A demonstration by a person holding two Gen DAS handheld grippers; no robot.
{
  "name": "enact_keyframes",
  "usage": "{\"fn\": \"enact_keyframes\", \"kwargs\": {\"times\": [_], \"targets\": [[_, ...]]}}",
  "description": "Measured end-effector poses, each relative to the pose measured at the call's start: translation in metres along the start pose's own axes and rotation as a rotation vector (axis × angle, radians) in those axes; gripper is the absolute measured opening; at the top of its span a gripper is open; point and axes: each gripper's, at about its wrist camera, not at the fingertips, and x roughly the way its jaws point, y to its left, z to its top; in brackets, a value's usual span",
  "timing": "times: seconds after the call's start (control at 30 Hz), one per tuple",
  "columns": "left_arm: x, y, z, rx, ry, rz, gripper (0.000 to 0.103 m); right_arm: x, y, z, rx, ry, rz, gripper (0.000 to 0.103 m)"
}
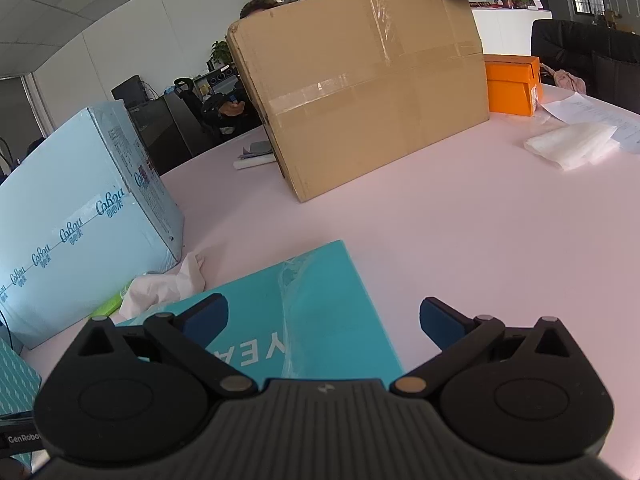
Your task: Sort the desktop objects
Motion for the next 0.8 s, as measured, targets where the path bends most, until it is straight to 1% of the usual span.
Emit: {"fn": "enact_keyframes", "kwargs": {"times": [0.17, 0.37, 0.53, 0.7, 0.8], "targets": [[0.000, 0.004, 0.003, -0.012, 0.003, 0.002, 0.089, 0.003, 0.000, 0.002, 0.010, 0.015, 0.007, 0.103], [-0.007, 0.017, 0.008, -0.037, -0.001, 0.005, 0.089, -0.001, 0.001, 0.008, 0.054, 0.033, 0.027, 0.103], [-0.017, 0.019, 0.015, -0.006, -0.014, 0.014, 0.089, -0.008, 0.004, 0.011, 0.067, 0.044, 0.037, 0.103], [-0.037, 0.014, 0.023, 0.043, -0.051, -0.006, 0.089, -0.018, 0.012, 0.015, -0.001, 0.041, 0.023, 0.103], [-0.048, 0.010, 0.029, 0.071, -0.069, -0.017, 0.089, -0.026, 0.011, 0.024, 0.016, 0.035, 0.021, 0.103]]}}
